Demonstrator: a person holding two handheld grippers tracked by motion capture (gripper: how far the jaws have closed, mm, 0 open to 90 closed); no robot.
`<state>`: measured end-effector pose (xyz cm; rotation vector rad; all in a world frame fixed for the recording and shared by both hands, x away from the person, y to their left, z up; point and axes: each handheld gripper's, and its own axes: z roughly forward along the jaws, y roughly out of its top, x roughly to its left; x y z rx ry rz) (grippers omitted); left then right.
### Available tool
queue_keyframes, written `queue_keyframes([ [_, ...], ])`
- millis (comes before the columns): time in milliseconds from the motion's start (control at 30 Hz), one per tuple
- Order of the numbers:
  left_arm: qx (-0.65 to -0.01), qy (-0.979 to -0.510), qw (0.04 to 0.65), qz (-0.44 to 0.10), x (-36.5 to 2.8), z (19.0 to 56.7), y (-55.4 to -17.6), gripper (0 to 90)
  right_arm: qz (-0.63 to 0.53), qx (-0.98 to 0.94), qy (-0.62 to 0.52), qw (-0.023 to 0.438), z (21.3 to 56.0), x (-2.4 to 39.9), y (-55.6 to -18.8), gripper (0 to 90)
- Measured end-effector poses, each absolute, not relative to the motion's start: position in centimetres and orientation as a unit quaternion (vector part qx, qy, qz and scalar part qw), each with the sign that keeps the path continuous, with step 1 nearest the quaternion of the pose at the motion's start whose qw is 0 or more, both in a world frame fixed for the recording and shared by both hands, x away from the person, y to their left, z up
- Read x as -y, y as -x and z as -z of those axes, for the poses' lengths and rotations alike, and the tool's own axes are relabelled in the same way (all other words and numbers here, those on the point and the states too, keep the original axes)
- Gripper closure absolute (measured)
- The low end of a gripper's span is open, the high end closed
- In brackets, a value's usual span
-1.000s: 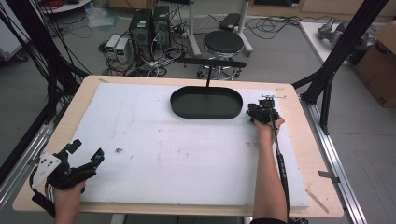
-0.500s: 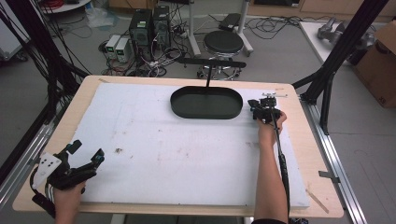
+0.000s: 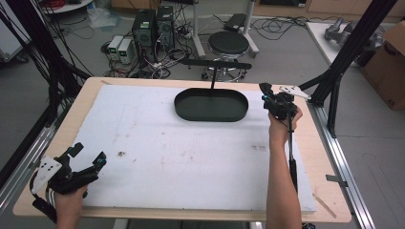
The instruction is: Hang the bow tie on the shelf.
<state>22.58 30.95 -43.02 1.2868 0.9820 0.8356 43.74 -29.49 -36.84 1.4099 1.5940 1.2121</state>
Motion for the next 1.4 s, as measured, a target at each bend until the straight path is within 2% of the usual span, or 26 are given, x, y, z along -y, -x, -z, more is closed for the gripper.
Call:
queue_keyframes([
  [133,-0.426,-0.557,0.614,-0.362,-31.0,43.0,-22.6,9.5,-0.491,-0.592,-0.545,0.332,36.1,29.7,-43.5,76.9],
  [500,-0.426,-0.556,0.615,-0.362,-31.1,43.0,-22.6,9.5,-0.539,-0.576,-0.485,0.377,32.0,27.2,-43.2,76.9],
  [733,-0.428,-0.553,0.616,-0.363,-31.3,43.0,-22.6,9.5,-0.55,-0.568,-0.479,0.381,31.2,25.8,-43.8,76.8],
  [1400,-0.433,-0.547,0.617,-0.363,-31.7,43.1,-22.6,9.5,-0.581,-0.603,-0.443,0.321,30.3,22.2,-44.6,76.7],
])
